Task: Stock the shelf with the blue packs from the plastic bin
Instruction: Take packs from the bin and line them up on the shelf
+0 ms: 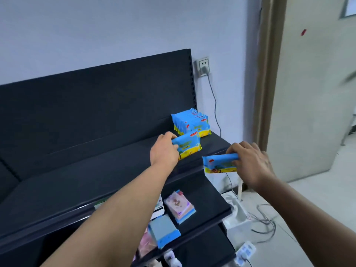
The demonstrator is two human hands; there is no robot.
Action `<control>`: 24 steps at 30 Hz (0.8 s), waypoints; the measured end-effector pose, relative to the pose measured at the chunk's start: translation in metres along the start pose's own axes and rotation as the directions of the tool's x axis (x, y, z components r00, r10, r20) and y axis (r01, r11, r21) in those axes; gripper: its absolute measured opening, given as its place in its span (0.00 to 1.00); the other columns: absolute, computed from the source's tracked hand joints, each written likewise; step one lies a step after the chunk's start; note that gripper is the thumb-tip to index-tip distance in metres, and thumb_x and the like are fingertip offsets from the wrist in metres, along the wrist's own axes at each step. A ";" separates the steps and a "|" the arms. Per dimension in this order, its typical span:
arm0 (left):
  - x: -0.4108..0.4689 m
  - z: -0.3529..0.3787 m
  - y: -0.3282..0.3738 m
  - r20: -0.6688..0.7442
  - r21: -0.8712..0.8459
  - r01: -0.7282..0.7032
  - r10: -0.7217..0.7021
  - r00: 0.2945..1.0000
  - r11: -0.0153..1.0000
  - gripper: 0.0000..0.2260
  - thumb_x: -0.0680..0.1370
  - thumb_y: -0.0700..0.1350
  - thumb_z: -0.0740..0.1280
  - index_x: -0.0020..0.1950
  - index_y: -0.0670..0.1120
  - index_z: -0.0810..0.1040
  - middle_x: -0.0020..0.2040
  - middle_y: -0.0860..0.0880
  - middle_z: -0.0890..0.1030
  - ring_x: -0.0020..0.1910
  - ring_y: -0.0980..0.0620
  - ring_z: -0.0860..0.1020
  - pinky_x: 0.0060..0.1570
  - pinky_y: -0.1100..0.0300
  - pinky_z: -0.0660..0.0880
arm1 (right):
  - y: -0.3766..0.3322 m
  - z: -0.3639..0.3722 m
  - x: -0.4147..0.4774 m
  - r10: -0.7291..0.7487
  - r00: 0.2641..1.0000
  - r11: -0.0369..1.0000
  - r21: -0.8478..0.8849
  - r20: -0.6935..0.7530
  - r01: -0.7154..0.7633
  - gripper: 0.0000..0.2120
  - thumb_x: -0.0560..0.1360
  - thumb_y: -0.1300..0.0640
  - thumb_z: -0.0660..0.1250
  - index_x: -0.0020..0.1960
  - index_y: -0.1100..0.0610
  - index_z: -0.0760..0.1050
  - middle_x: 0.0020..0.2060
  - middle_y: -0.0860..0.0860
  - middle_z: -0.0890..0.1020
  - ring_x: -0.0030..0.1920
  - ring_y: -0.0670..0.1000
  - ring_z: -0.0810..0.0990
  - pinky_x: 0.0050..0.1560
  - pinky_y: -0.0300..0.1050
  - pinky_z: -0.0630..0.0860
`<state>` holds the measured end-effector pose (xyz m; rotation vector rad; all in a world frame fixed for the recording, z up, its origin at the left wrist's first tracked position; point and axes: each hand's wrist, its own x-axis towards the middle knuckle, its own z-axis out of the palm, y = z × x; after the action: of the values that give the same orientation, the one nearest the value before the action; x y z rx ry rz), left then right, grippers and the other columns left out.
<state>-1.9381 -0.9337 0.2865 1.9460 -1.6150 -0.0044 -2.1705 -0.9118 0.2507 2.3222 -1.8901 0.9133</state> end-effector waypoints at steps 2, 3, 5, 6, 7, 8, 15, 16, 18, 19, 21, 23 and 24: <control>0.021 0.014 0.010 0.011 0.014 -0.019 0.019 1.000 1.000 0.10 0.79 0.44 0.62 0.60 0.52 0.73 0.56 0.52 0.74 0.48 0.51 0.74 0.43 0.58 0.68 | 0.009 0.003 0.017 -0.007 1.000 0.999 0.044 -0.008 0.007 0.14 0.73 0.62 0.64 0.52 0.45 0.73 0.47 0.43 0.73 0.53 0.50 0.67 0.47 0.45 0.61; 0.028 0.020 0.012 0.016 0.018 -0.024 0.024 1.000 1.000 0.10 0.79 0.44 0.62 0.60 0.52 0.73 0.56 0.52 0.74 0.48 0.51 0.75 0.43 0.57 0.68 | 0.012 0.005 0.024 -0.016 1.000 0.998 0.055 -0.015 0.017 0.13 0.73 0.62 0.64 0.52 0.45 0.74 0.47 0.43 0.73 0.53 0.50 0.67 0.47 0.46 0.61; 0.047 0.035 0.015 0.032 0.028 -0.033 0.032 0.999 0.999 0.09 0.79 0.44 0.63 0.59 0.52 0.74 0.56 0.52 0.73 0.46 0.51 0.74 0.43 0.57 0.70 | 0.018 0.012 0.041 -0.036 0.998 0.998 0.058 -0.055 0.039 0.12 0.73 0.61 0.65 0.52 0.46 0.74 0.46 0.42 0.74 0.51 0.49 0.65 0.46 0.46 0.61; 0.057 0.043 0.015 0.042 0.032 -0.039 0.037 0.998 0.999 0.09 0.79 0.43 0.63 0.58 0.53 0.74 0.56 0.53 0.73 0.45 0.51 0.75 0.43 0.57 0.71 | 0.020 0.015 0.051 -0.038 0.996 0.997 0.063 -0.082 0.043 0.12 0.72 0.61 0.65 0.51 0.46 0.74 0.45 0.42 0.74 0.50 0.48 0.65 0.46 0.47 0.62; 0.067 0.051 0.015 0.052 0.029 -0.044 0.043 0.998 0.999 0.09 0.79 0.43 0.63 0.58 0.53 0.74 0.55 0.53 0.73 0.45 0.51 0.75 0.43 0.56 0.73 | 0.023 0.018 0.061 -0.033 0.994 0.997 0.071 -0.103 0.041 0.12 0.72 0.61 0.66 0.51 0.46 0.75 0.44 0.42 0.73 0.50 0.47 0.64 0.47 0.47 0.63; 0.075 0.058 0.014 0.062 0.021 -0.046 0.045 0.997 0.999 0.10 0.78 0.42 0.64 0.57 0.53 0.74 0.55 0.53 0.73 0.45 0.51 0.75 0.44 0.56 0.75 | 0.024 0.021 0.069 -0.029 0.993 0.996 0.080 -0.114 0.038 0.12 0.72 0.61 0.66 0.50 0.45 0.75 0.43 0.41 0.73 0.49 0.47 0.65 0.48 0.48 0.64; 0.130 0.106 0.021 0.148 0.076 -0.139 0.127 0.981 0.987 0.11 0.78 0.47 0.65 0.59 0.52 0.73 0.59 0.51 0.73 0.53 0.48 0.75 0.48 0.56 0.72 | 0.038 0.048 0.129 0.009 0.995 0.998 0.061 -0.103 -0.003 0.13 0.70 0.62 0.67 0.49 0.45 0.76 0.41 0.39 0.71 0.50 0.48 0.66 0.50 0.48 0.65; 0.135 0.111 0.022 0.139 0.112 -0.169 0.153 0.978 0.979 0.11 0.78 0.49 0.66 0.59 0.52 0.73 0.59 0.52 0.74 0.55 0.48 0.74 0.50 0.55 0.72 | 0.040 0.052 0.135 0.009 0.996 0.999 0.052 -0.087 -0.005 0.13 0.71 0.61 0.67 0.50 0.45 0.76 0.43 0.40 0.72 0.51 0.48 0.66 0.50 0.48 0.65; 0.144 0.118 0.022 0.095 0.213 -0.234 0.218 0.971 0.948 0.11 0.77 0.53 0.66 0.58 0.54 0.74 0.58 0.53 0.76 0.60 0.49 0.70 0.52 0.54 0.69 | 0.043 0.058 0.145 -0.001 0.999 0.999 0.038 -0.035 0.003 0.13 0.72 0.61 0.67 0.52 0.45 0.75 0.46 0.42 0.75 0.52 0.48 0.66 0.50 0.46 0.63; 0.148 0.120 0.022 0.082 0.253 -0.255 0.242 0.967 0.933 0.11 0.77 0.54 0.66 0.58 0.54 0.74 0.58 0.54 0.76 0.60 0.49 0.69 0.53 0.54 0.68 | 0.045 0.061 0.151 -0.012 1.000 0.999 0.036 -0.010 0.012 0.13 0.73 0.60 0.67 0.53 0.45 0.75 0.47 0.42 0.76 0.53 0.48 0.66 0.50 0.46 0.62; 0.158 0.124 0.020 0.071 0.300 -0.275 0.266 0.961 0.913 0.12 0.76 0.55 0.66 0.57 0.54 0.73 0.57 0.55 0.77 0.60 0.50 0.68 0.53 0.55 0.66 | 0.048 0.065 0.163 -0.041 0.999 0.998 0.040 0.022 0.040 0.12 0.73 0.58 0.67 0.54 0.45 0.74 0.49 0.42 0.76 0.54 0.47 0.66 0.50 0.45 0.61; 0.165 0.125 0.018 0.070 0.321 -0.277 0.269 0.961 0.906 0.12 0.76 0.57 0.66 0.57 0.55 0.73 0.56 0.55 0.76 0.59 0.51 0.68 0.52 0.56 0.66 | 0.049 0.069 0.175 -0.071 0.996 0.997 0.048 0.062 0.068 0.13 0.74 0.58 0.66 0.55 0.44 0.74 0.49 0.41 0.75 0.55 0.48 0.66 0.49 0.44 0.60; 0.168 0.125 0.018 0.061 0.324 -0.270 0.265 0.962 0.907 0.13 0.75 0.57 0.66 0.57 0.55 0.73 0.56 0.55 0.76 0.59 0.51 0.67 0.53 0.56 0.65 | 0.050 0.071 0.180 -0.089 0.992 0.995 0.060 0.087 0.084 0.13 0.73 0.58 0.65 0.55 0.44 0.74 0.49 0.41 0.75 0.55 0.48 0.66 0.49 0.43 0.59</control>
<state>-1.9567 -1.1403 0.2531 1.9440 -1.9849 0.3863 -2.1670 -1.1119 0.2541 2.4965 -1.8004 0.8789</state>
